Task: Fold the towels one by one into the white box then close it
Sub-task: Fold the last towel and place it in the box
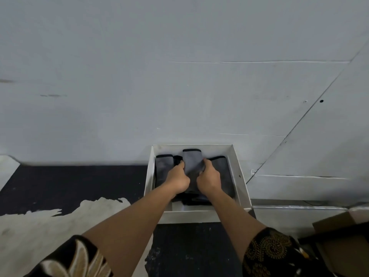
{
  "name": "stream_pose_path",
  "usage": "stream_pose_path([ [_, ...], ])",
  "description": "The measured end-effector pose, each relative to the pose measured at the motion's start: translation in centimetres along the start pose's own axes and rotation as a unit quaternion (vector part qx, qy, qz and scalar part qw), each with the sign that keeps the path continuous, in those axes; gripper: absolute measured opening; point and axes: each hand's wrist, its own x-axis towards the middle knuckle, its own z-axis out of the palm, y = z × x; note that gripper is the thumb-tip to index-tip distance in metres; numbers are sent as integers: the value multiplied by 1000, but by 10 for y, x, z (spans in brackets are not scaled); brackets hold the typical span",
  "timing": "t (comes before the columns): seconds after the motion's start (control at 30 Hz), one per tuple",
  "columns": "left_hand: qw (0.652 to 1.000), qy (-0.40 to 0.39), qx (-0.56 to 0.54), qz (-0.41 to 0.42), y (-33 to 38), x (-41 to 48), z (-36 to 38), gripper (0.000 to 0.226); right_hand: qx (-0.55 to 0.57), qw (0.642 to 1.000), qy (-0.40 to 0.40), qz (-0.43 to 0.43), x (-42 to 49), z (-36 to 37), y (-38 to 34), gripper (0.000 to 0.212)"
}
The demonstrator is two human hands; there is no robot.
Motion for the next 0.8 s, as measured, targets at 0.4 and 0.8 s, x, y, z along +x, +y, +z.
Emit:
stream_pose_path([
  [0.4,965,-6,259,42,3,-15,1,73,-334,932,-110,-95,-12,11,-3,80],
  [0.8,910,25,380,160,-17,-68,-46,54,-334,937,-74,-68,-58,-3,-32,62],
])
